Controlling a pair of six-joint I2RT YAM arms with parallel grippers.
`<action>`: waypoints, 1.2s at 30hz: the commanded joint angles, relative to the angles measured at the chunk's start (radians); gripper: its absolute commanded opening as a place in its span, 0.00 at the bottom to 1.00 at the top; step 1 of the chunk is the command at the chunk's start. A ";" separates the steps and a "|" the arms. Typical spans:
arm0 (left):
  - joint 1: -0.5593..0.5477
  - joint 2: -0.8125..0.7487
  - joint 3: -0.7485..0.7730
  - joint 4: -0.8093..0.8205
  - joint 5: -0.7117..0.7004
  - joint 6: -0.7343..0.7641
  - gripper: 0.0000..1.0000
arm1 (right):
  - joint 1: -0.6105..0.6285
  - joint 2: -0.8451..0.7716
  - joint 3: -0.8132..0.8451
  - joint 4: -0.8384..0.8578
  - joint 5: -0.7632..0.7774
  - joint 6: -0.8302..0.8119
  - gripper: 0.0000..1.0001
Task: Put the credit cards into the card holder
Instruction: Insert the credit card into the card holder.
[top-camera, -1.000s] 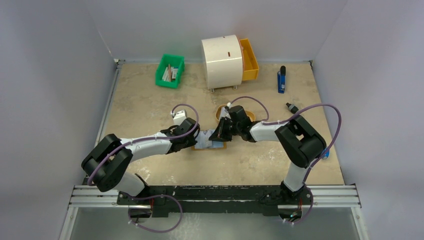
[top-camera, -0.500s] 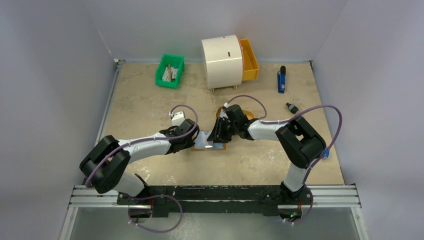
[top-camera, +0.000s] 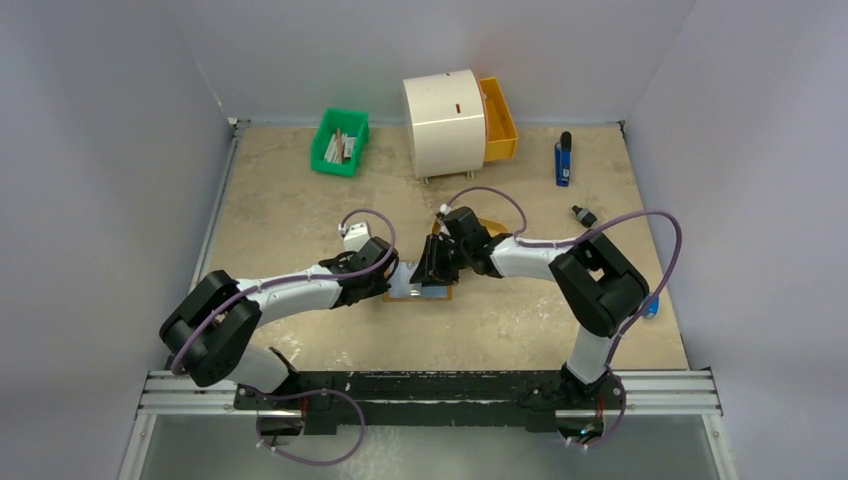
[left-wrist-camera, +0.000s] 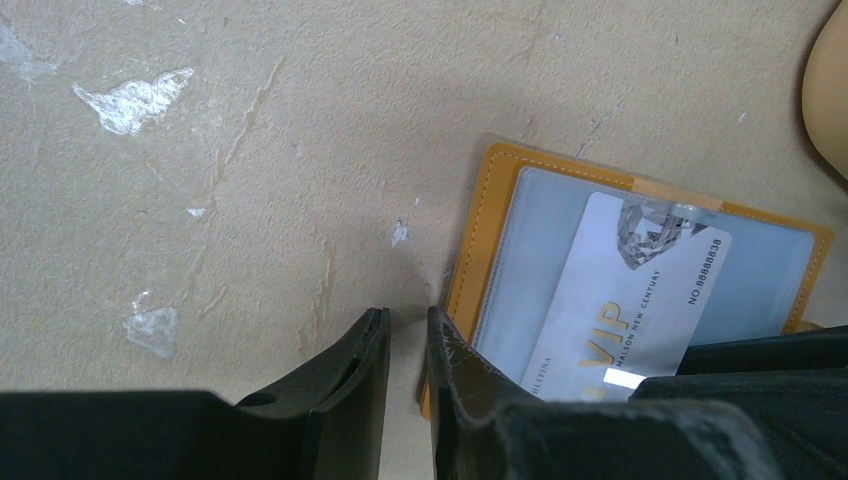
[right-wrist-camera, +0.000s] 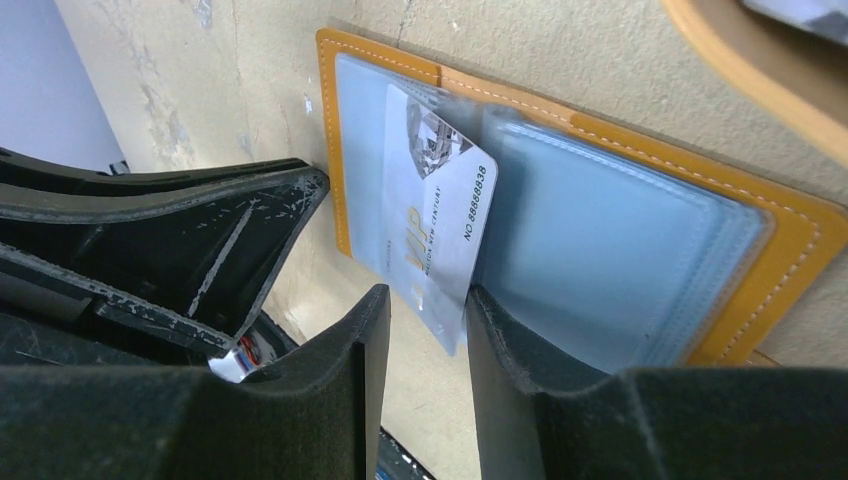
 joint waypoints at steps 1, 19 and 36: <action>0.000 0.008 0.002 0.037 0.020 0.003 0.20 | 0.013 0.022 0.053 -0.024 0.008 -0.026 0.36; 0.000 0.021 0.014 0.054 0.039 0.011 0.20 | 0.042 0.069 0.147 -0.122 0.037 -0.094 0.39; 0.001 0.005 0.009 0.049 0.033 0.010 0.19 | 0.073 0.046 0.183 -0.194 0.088 -0.141 0.46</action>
